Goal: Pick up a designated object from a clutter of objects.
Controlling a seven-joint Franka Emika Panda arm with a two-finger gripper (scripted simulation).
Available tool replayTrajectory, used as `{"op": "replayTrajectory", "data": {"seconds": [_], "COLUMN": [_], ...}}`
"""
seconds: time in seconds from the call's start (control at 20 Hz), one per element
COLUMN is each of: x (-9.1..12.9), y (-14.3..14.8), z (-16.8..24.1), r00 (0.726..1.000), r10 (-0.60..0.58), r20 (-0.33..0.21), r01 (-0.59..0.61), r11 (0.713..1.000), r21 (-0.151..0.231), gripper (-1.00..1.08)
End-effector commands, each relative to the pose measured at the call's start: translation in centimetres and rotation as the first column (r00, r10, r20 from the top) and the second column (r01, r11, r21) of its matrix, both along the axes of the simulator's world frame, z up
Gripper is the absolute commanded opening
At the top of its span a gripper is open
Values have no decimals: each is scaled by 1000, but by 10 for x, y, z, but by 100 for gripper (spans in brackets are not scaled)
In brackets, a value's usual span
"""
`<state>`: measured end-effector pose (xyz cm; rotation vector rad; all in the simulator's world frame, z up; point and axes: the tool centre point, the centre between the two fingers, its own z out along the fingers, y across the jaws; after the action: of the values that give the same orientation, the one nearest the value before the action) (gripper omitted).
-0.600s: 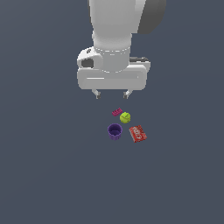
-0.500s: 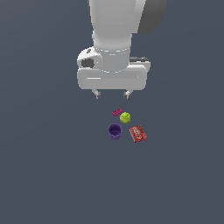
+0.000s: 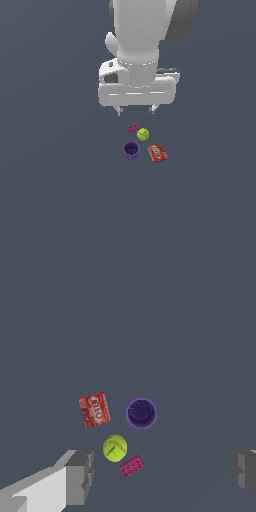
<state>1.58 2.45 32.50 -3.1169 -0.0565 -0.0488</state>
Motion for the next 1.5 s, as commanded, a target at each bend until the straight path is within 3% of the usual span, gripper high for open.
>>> {"op": "replayTrajectory", "data": {"seconds": [0.0,0.4,0.8,1.45], "x": [0,-3,-17,-72], "y": [0,5,18,44], "z": [0,-21,-71,-177], "r00": [1000,999,988,920], "r10": [0,-45,-153,-390], "r20": [0,-3,-11,-23], "r01": [0,45,153,390], "r11": [1000,999,988,921], "r21": [1,-2,-9,-21], "gripper": [100,100,100,100]}}
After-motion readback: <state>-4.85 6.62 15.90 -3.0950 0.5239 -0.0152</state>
